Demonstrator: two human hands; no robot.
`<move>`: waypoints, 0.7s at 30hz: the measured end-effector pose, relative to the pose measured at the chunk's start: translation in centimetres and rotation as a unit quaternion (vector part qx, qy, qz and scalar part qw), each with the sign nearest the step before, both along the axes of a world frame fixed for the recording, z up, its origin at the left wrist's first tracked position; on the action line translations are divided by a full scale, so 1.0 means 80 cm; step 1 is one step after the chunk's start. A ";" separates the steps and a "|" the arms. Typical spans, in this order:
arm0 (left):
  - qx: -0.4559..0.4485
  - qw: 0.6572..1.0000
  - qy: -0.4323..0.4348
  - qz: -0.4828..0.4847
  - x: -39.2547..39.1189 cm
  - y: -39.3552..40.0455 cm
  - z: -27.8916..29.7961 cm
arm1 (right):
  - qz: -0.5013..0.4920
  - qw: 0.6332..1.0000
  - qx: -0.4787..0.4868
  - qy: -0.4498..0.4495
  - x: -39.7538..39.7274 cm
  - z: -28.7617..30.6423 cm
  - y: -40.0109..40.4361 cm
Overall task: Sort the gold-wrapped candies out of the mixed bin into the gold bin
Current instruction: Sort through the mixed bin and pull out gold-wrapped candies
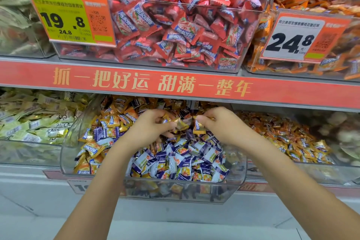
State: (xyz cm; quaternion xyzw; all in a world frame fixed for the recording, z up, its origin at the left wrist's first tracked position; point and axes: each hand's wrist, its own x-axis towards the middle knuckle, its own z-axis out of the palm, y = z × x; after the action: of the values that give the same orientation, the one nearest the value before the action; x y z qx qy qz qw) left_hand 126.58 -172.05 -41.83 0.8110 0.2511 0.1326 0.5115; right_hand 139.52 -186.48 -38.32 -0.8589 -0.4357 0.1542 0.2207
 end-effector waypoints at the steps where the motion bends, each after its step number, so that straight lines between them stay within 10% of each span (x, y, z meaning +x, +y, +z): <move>1: -0.065 0.998 -0.021 -0.002 -0.003 -0.003 0.006 | -0.009 0.999 0.028 0.043 -0.004 0.005 -0.006; 6: -0.167 0.984 -0.061 -0.020 -0.015 -0.022 0.025 | -0.102 0.925 0.133 0.340 -0.016 -0.006 -0.015; 11: -0.168 0.981 -0.088 -0.048 -0.008 -0.041 0.022 | -0.131 0.879 0.178 0.423 -0.034 -0.023 -0.012; 17: 0.109 0.993 -0.037 0.027 0.007 -0.051 -0.002 | -0.129 0.802 0.222 0.540 -0.061 -0.036 0.011; 21: 0.150 0.987 -0.043 0.038 0.011 -0.058 -0.004 | -0.075 0.898 0.218 0.376 -0.066 -0.045 0.016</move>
State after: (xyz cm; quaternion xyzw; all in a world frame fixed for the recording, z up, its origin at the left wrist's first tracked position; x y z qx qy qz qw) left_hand 127.45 -176.67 -42.12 0.8619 0.2370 0.2230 0.3889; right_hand 134.25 -185.17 -41.96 -0.6976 -0.2773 0.3497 0.5606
